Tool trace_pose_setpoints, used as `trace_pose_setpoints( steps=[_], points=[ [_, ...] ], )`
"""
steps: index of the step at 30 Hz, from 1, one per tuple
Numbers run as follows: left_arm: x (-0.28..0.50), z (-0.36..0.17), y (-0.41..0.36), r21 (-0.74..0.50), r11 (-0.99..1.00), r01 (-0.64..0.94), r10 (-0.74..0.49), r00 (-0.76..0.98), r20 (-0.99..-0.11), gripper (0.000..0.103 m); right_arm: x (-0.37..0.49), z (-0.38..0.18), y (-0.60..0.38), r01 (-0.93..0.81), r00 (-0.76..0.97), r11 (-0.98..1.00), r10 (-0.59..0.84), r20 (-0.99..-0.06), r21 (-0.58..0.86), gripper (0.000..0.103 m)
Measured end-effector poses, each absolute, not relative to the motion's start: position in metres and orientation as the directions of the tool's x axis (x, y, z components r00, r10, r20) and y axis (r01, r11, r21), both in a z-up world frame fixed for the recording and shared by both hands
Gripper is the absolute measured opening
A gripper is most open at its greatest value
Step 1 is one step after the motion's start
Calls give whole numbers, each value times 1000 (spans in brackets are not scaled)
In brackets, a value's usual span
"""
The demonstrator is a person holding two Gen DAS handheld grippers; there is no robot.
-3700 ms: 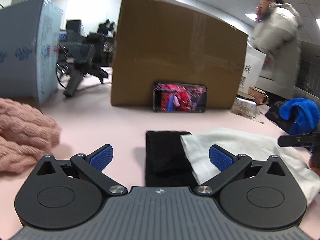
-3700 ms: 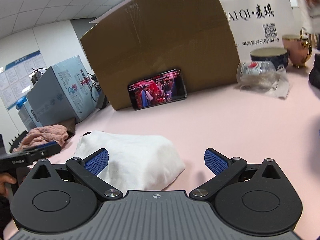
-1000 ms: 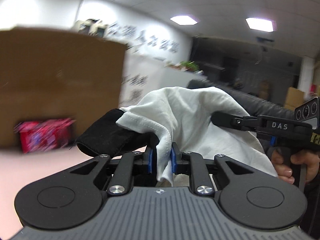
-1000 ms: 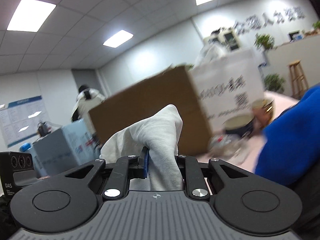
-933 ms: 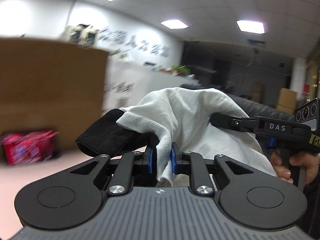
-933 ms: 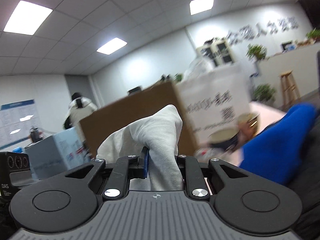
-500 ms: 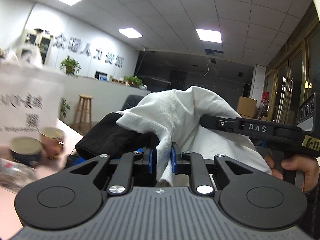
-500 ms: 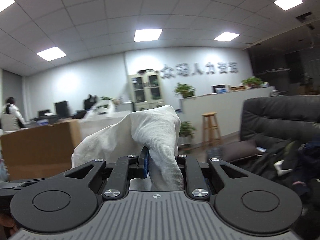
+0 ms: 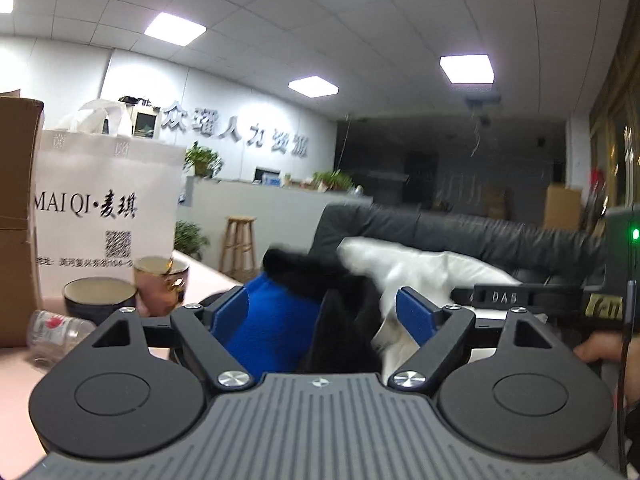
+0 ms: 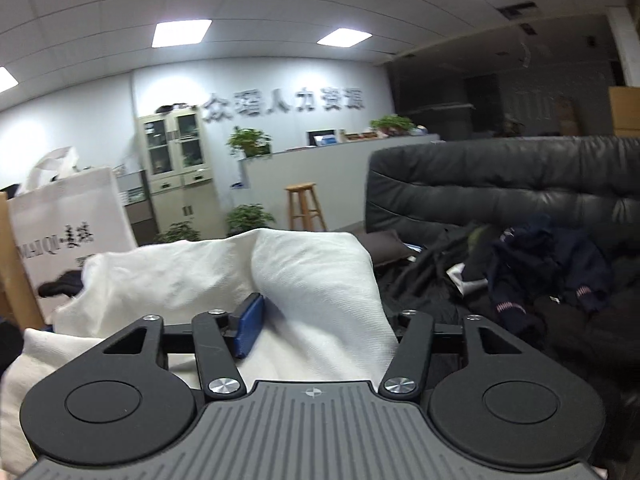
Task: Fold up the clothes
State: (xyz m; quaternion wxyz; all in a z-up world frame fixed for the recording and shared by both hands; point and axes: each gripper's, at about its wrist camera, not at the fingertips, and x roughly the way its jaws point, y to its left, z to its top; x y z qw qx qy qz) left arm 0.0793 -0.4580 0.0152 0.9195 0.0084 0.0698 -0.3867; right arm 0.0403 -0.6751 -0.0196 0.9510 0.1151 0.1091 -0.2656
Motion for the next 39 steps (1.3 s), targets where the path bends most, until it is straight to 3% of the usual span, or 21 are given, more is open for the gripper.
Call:
trace_pose_setpoints(
  steps=[5, 19, 22, 32, 39],
  points=[
    [81, 2, -466, 47, 709, 704, -684, 702, -196, 80, 52, -46, -674, 575, 802, 805, -519, -295, 145, 69],
    [53, 19, -427, 46, 719, 694, -688, 719, -102, 94, 47, -54, -660, 674, 725, 734, -632, -274, 88, 99],
    [46, 24, -408, 42, 732, 680, -676, 732, -81, 103, 41, -51, -655, 699, 706, 710, -668, -233, 83, 102],
    [31, 33, -332, 36, 786, 618, -617, 786, -25, 103, 0, -15, -609, 667, 737, 719, -675, -34, 196, 103],
    [14, 35, -261, 78, 823, 562, -565, 825, 17, 103, -7, 11, -539, 497, 847, 837, -525, 80, 229, 103]
  ],
)
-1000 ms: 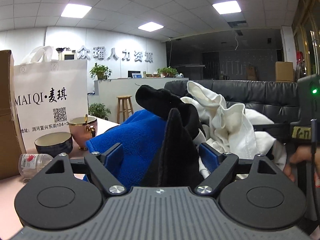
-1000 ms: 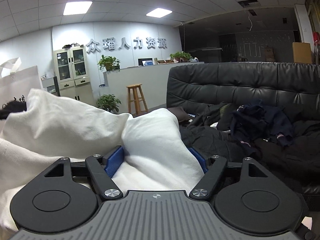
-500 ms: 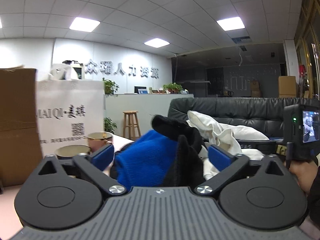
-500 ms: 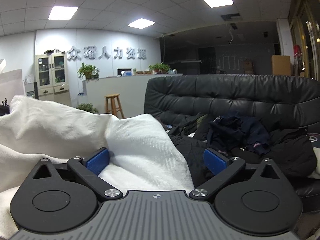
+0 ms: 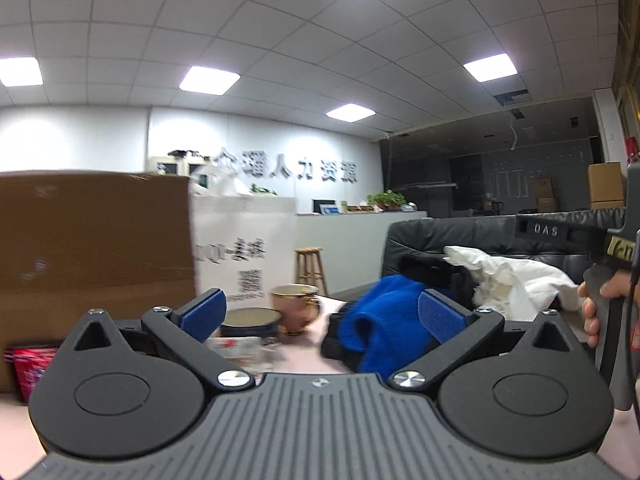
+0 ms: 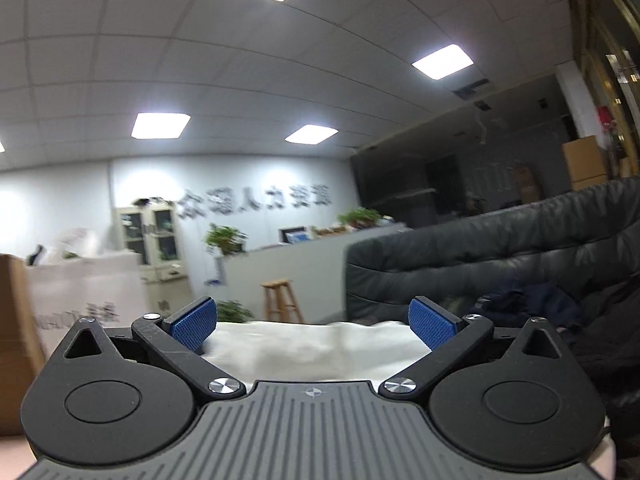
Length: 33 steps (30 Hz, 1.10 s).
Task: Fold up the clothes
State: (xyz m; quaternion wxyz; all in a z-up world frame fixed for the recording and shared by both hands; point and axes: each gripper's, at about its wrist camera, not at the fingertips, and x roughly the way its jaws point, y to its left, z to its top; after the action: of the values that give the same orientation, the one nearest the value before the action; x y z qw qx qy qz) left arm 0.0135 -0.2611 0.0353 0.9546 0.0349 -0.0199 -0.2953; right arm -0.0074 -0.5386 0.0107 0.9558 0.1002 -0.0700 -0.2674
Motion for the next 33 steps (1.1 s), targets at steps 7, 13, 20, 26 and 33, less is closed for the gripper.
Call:
trace_pose_setpoints(
  steps=[7, 13, 20, 26, 33],
  points=[
    [4, 32, -182, 78, 870, 488, -491, 871, 29, 103, 2, 28, -451, 258, 949, 929, -294, 109, 264, 103],
    [-5, 22, -116, 73, 907, 414, -417, 908, 30, 103, 9, 39, -388, 105, 980, 952, -149, 135, 287, 103],
    [-10, 10, -46, 69, 946, 316, -317, 949, 1, 103, 30, 35, -326, -37, 995, 966, 12, 97, 257, 103],
    [-9, 6, 12, 6, 984, 176, -176, 984, -18, 103, 30, 19, -295, -148, 989, 984, 148, 7, 97, 103],
    [-5, 5, 46, -74, 997, -21, 18, 999, -48, 103, 27, 12, -290, -181, 982, 983, 182, -47, 26, 103]
  ],
)
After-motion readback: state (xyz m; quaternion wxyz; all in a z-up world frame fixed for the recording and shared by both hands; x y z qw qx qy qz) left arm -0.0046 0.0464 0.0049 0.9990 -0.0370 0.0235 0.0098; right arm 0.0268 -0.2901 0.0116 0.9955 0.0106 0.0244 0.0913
